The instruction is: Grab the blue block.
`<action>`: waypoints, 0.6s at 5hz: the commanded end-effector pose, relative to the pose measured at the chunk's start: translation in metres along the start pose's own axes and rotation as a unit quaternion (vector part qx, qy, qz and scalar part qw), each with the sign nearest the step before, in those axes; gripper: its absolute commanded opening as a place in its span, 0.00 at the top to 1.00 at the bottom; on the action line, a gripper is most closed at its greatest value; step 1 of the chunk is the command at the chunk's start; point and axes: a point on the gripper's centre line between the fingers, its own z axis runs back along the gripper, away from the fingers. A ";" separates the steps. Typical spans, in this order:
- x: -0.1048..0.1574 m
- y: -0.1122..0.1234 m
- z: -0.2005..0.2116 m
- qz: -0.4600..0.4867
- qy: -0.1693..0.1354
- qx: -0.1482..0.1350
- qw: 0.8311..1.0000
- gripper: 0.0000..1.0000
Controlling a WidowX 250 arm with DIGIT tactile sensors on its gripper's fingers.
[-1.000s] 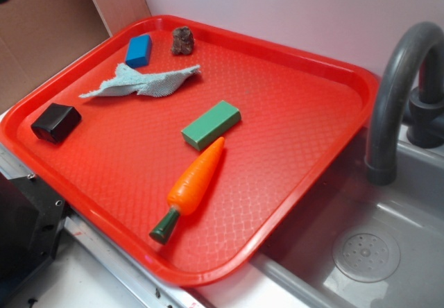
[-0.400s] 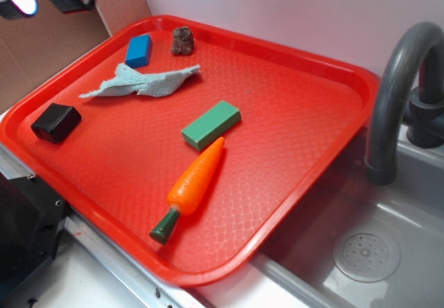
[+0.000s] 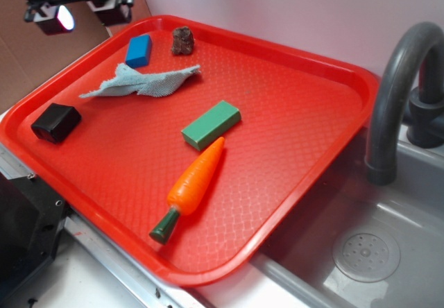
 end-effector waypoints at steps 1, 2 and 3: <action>0.024 -0.009 -0.028 -0.006 0.010 0.002 1.000 0.00; 0.036 -0.006 -0.043 0.010 0.017 0.011 1.000 0.00; 0.047 0.003 -0.056 0.014 0.027 0.021 0.999 0.00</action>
